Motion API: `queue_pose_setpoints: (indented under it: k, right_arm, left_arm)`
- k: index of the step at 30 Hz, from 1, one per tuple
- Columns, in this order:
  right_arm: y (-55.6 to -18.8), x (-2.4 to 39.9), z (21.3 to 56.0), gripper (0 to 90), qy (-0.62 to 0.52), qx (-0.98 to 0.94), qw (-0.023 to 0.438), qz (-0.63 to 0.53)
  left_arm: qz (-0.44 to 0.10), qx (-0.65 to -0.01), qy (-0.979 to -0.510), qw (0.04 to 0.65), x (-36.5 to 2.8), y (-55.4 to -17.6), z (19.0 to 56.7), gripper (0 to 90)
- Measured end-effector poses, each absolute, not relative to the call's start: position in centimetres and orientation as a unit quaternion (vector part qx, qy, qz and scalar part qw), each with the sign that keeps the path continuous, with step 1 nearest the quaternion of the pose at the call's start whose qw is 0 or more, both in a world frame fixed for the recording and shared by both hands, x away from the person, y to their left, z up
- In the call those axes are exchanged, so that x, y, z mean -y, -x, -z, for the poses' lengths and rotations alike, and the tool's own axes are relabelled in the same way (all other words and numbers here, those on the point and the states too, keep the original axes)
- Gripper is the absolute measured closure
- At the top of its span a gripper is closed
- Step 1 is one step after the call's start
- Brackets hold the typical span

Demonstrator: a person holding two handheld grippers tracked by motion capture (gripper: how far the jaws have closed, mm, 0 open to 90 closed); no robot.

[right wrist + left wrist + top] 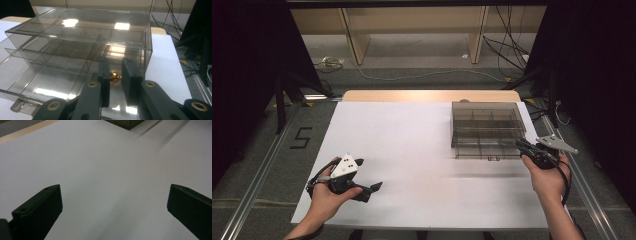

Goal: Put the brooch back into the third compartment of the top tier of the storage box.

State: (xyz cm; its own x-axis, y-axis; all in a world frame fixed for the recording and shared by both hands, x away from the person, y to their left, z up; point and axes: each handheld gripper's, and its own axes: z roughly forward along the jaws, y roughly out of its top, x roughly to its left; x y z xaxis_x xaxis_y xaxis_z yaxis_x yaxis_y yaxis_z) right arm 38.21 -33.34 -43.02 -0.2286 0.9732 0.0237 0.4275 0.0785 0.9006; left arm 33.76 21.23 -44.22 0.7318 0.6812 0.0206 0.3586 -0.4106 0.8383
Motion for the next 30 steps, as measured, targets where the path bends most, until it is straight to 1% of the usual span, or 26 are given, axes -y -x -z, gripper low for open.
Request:
queue_pose_setpoints:
  k: [16,17,24,28,30]
  right_arm:
    - [-38.0,33.5,43.2,77.6,-0.532,-0.659,0.321,-0.422]
    - [-38.0,33.5,43.1,76.6,-0.532,-0.659,0.322,-0.423]
    - [-37.5,33.6,42.8,61.1,-0.527,-0.648,0.327,-0.442]
    - [-36.8,33.5,42.6,54.4,-0.517,-0.649,0.320,-0.457]
    - [-36.4,33.3,42.6,52.7,-0.512,-0.651,0.317,-0.462]
  left_arm:
    - [-0.182,-0.317,-0.820,0.441,-21.2,-33.8,44.3,0.0]
    - [-0.182,-0.317,-0.820,0.441,-21.3,-33.8,44.3,0.0]
    - [-0.182,-0.318,-0.819,0.442,-21.3,-33.8,44.2,0.0]
    - [-0.183,-0.318,-0.818,0.443,-21.4,-33.7,44.2,0.0]
    - [-0.183,-0.317,-0.818,0.443,-21.4,-33.7,44.2,0.0]
